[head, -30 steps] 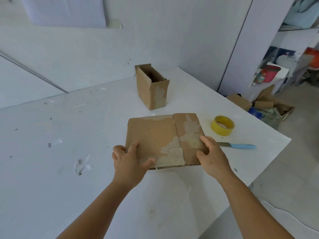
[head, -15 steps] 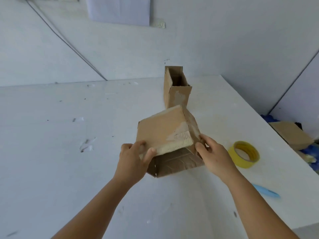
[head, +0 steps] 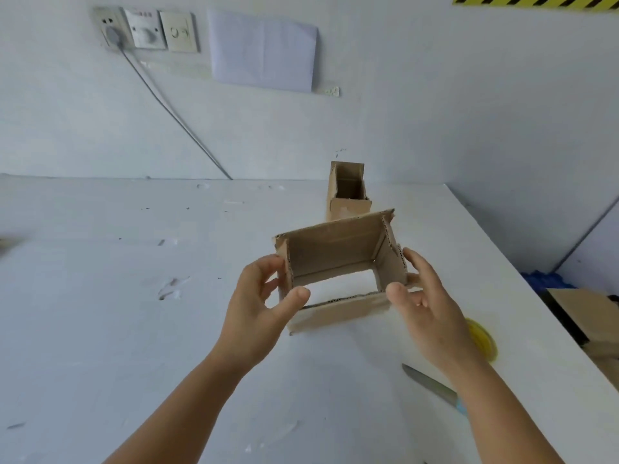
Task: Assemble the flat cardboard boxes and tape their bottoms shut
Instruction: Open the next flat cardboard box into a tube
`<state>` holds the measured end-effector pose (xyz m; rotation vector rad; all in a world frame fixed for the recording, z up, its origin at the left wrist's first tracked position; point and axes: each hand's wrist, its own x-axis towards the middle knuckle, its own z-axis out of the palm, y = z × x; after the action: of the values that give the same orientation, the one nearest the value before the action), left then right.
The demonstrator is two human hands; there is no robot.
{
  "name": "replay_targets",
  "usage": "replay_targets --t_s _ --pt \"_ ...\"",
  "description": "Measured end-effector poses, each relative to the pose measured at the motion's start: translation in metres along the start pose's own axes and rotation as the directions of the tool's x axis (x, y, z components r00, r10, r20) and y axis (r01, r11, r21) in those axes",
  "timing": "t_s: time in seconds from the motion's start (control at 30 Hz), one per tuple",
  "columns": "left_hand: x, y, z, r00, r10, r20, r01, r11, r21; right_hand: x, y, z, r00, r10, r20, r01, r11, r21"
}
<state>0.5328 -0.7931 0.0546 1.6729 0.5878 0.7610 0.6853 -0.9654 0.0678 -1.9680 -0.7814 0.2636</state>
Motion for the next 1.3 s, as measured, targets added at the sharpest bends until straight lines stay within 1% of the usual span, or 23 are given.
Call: replay_targets --t_s 0.07,0.13,0.23,0.3,0.37,0.4,0.47,0.5,0.6,0.7,0.73,0.8,0.9,0.97,1.03,1.1,1.17,1.2,1.23,1.3 --pt "-0.001 -0.001 -0.001 0.997 0.050 0.051 -0.052 0.998 0.046 -0.003 0.002 -0.004 0.999 -0.029 0.015 0.029 1.000 0.001" --pt "-0.002 -0.005 -0.003 0.990 0.049 0.129 -0.062 0.993 0.099 -0.005 0.011 -0.005 0.998 -0.037 0.043 0.039 0.999 -0.035" --pt "-0.002 -0.018 -0.006 0.954 0.029 0.297 -0.073 0.988 0.138 -0.008 0.023 -0.006 0.997 0.004 0.071 0.004 0.995 -0.102" --pt "0.001 -0.022 -0.005 0.940 0.030 0.340 -0.101 0.976 0.192 -0.008 0.029 -0.008 0.998 0.024 0.057 -0.018 0.994 -0.109" --pt "0.005 -0.020 -0.001 0.949 0.065 0.307 -0.150 0.954 0.261 -0.006 0.034 -0.010 0.999 0.027 0.041 -0.021 0.989 -0.147" --pt "0.007 -0.017 0.002 0.949 0.122 0.290 -0.208 0.935 0.289 -0.005 0.036 -0.011 0.999 0.025 0.038 -0.018 0.986 -0.168" --pt "0.013 -0.012 0.009 0.929 0.245 0.278 -0.330 0.888 0.321 -0.002 0.038 -0.013 0.999 0.012 0.046 -0.003 0.982 -0.190" --pt "0.015 -0.009 0.011 0.926 0.263 0.270 -0.348 0.874 0.340 -0.002 0.039 -0.013 0.999 0.012 0.041 -0.004 0.982 -0.188" --pt "0.021 -0.014 0.019 0.945 0.237 0.226 -0.312 0.860 0.404 0.002 0.041 -0.011 0.999 0.041 -0.024 -0.045 0.980 -0.195" --pt "0.024 -0.024 0.026 0.991 0.128 0.031 -0.128 0.882 0.453 0.009 0.044 -0.005 0.992 0.094 -0.089 -0.110 0.975 -0.192" --pt "0.024 -0.025 0.028 0.995 0.098 0.008 -0.092 0.895 0.436 0.011 0.044 -0.004 0.990 0.100 -0.103 -0.118 0.976 -0.181" --pt "0.027 -0.031 0.028 0.998 0.064 0.027 -0.070 0.914 0.400 0.015 0.045 -0.003 0.993 0.075 -0.086 -0.088 0.983 -0.159" --pt "0.031 -0.032 0.025 0.989 0.047 0.142 -0.096 0.926 0.365 0.022 0.042 -0.005 0.999 0.018 0.039 -0.014 0.995 -0.102" --pt "0.032 -0.031 0.025 0.982 0.053 0.181 -0.115 0.929 0.352 0.025 0.041 -0.007 0.994 -0.019 0.106 0.031 0.993 -0.115" --pt "0.032 -0.030 0.027 0.983 0.095 0.158 -0.144 0.932 0.333 0.028 0.042 -0.007 0.994 -0.072 0.086 0.085 0.983 -0.166" --pt "0.031 -0.032 0.032 0.985 0.117 0.124 -0.154 0.920 0.359 0.027 0.045 -0.003 0.988 -0.146 0.058 0.155 0.963 -0.218" --pt "0.030 -0.034 0.036 0.988 0.117 0.101 -0.150 0.883 0.444 0.025 0.050 0.004 0.981 -0.186 0.048 0.192 0.954 -0.231" --pt "0.031 -0.033 0.036 0.985 0.134 0.112 -0.172 0.848 0.501 0.023 0.052 0.007 0.980 -0.195 0.041 0.200 0.952 -0.232" --pt "0.031 -0.031 0.035 0.976 0.152 0.154 -0.214 0.795 0.567 0.022 0.054 0.010 0.979 -0.200 0.034 0.202 0.951 -0.232" --pt "0.032 -0.023 0.033 0.940 0.168 0.297 -0.334 0.630 0.701 0.021 0.054 0.014 0.980 -0.197 0.025 0.197 0.949 -0.246"
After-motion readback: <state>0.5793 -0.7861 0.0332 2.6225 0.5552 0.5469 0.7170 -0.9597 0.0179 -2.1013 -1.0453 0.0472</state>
